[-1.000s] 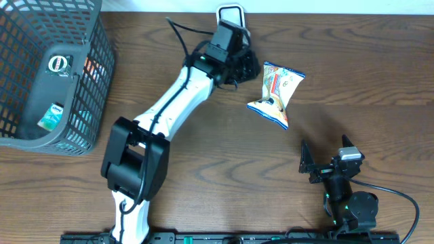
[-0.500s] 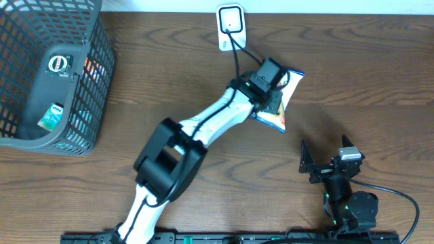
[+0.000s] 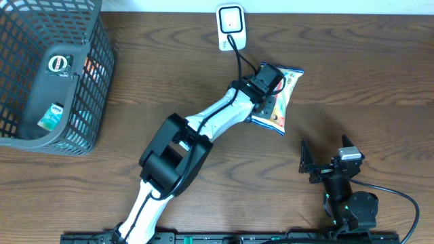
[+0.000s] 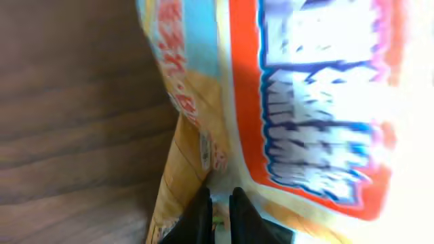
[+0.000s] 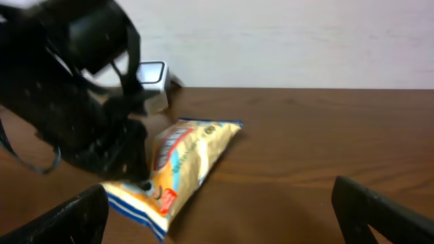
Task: Scan the item barcode
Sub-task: 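Hold the snack bag under the scanner, turning it to show barcode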
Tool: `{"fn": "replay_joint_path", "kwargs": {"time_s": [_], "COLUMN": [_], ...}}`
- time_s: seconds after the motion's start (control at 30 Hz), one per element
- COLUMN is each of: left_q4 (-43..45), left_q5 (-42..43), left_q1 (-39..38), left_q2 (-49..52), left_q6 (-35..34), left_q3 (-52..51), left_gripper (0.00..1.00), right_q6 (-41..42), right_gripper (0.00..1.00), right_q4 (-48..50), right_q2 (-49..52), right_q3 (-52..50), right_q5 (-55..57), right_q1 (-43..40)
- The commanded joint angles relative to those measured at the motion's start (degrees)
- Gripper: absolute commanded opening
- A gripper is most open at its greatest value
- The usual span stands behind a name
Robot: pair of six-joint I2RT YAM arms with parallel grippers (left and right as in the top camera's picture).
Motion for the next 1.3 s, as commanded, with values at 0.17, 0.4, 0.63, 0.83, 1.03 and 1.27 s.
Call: {"fn": "replay_joint_path", "kwargs": {"time_s": [0.17,0.4,0.63,0.83,1.03,1.27], "left_q4": [7.3,11.0,15.5,15.5,15.1,9.0], "left_q5": [0.6,0.6,0.6,0.6,-0.2,-0.2], "left_q1": [0.7,0.7,0.7,0.7,1.6,3.2], "left_q2": [-12.5,-8.5,0.3,5.8,2.7,-5.9], "left_q6": [0.5,-2.1,-2.1,-1.9,1.6,1.6], "left_q3": [1.2,1.2,1.2,1.2,1.2,1.2], "left_gripper": [0.11,0.12,0.12,0.22,0.23,0.27], "right_q6": [-0.7,-0.7,-0.7,-0.7,-0.7,-0.7], "right_gripper": [0.99,0.99,0.99,0.99,0.99,0.99], "right_q4": [-0.3,-0.2,-0.2,-0.3,-0.3,-0.3], "right_q2": [-0.4,-0.4,-0.4,-0.4,-0.4,-0.4], "right_q3": [-0.1,-0.1,-0.1,-0.1,-0.1,-0.1], "right_q5": [0.4,0.4,0.4,0.4,0.4,0.4], "right_q1": [-0.1,-0.1,-0.1,-0.1,-0.1,-0.1]}}
